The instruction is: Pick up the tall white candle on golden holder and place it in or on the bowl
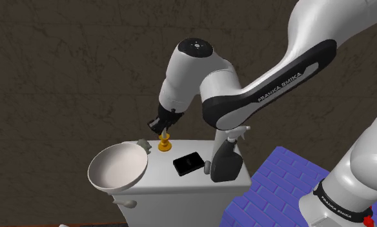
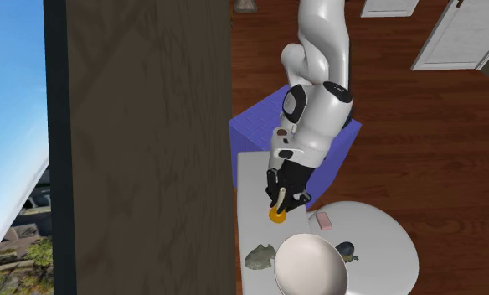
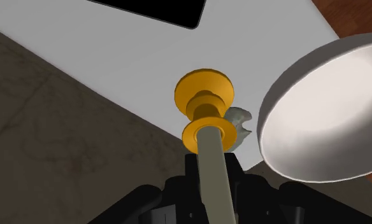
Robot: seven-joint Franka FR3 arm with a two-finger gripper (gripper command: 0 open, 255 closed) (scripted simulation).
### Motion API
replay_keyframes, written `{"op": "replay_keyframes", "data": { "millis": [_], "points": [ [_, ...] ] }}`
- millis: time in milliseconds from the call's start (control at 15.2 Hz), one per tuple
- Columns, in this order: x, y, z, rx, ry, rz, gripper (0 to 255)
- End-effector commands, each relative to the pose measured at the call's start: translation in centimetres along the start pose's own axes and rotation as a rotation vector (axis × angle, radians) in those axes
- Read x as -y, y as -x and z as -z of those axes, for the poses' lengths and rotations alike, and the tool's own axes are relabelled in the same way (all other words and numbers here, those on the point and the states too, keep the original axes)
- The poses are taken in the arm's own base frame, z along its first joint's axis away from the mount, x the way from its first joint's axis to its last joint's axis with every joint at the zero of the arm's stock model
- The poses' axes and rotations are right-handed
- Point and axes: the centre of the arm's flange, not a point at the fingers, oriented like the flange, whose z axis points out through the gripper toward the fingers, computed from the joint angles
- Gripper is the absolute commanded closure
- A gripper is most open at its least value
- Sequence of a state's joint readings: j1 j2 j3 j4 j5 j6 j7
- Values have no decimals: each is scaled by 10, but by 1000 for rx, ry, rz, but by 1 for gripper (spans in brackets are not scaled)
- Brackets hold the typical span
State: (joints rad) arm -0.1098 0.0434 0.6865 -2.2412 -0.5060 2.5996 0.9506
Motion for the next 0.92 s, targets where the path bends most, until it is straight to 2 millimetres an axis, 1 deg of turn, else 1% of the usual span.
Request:
{"op": "replay_keyframes", "data": {
  "millis": [0,528,594,858],
  "points": [
    [0,-5,10,1,0,0,255],
    [0,-23,48,1,0,0,255],
    [0,-24,49,1,0,0,255],
    [51,-36,42,1,-1,0,255]
  ]
}}
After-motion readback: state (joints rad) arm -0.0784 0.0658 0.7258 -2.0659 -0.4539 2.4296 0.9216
